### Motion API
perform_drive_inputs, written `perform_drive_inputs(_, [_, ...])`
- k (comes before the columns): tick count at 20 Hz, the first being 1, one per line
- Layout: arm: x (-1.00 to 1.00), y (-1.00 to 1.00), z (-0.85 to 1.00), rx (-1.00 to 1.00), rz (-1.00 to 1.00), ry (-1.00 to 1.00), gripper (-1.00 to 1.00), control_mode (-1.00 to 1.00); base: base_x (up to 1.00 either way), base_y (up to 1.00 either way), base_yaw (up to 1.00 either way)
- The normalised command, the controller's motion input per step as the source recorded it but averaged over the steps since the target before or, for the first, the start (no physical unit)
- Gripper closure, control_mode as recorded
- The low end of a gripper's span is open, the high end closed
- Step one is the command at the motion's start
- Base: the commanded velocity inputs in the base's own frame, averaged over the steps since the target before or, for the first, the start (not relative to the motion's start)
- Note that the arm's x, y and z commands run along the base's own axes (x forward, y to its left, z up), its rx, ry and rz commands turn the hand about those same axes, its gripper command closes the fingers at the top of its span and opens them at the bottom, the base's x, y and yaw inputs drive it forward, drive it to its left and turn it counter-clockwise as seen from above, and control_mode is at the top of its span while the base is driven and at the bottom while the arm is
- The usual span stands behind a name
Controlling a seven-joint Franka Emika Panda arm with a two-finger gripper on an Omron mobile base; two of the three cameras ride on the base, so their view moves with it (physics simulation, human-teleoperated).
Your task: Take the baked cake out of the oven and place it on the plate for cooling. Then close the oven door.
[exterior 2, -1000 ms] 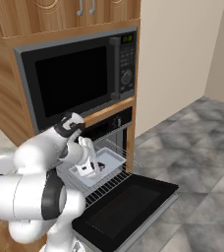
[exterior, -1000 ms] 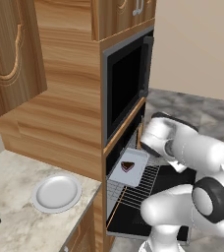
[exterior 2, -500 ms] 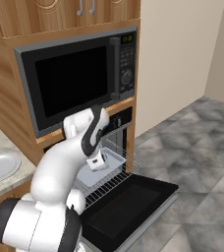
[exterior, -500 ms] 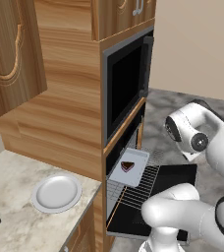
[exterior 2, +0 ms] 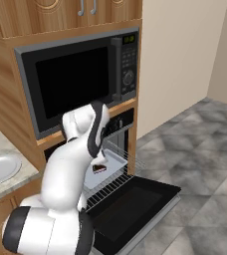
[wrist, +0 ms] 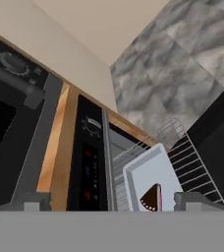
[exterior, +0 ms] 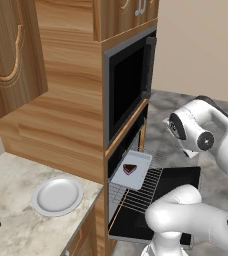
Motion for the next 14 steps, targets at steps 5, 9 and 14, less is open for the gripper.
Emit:
perform_drive_inputs(5, [0.09, -0.11, 0.09, 0.05, -0.03, 0.02, -1.0, -1.0, 0.0, 0.0, 0.0])
perform_drive_inputs(9, [-0.03, -0.59, 0.89, 0.23, -0.29, 0.09, -1.0, -1.0, 0.0, 0.0, 0.0])
perform_drive_inputs(14, [-0.1, -0.5, 1.0, 0.15, -0.26, -0.02, -1.0, -1.0, 0.0, 0.0, 0.0])
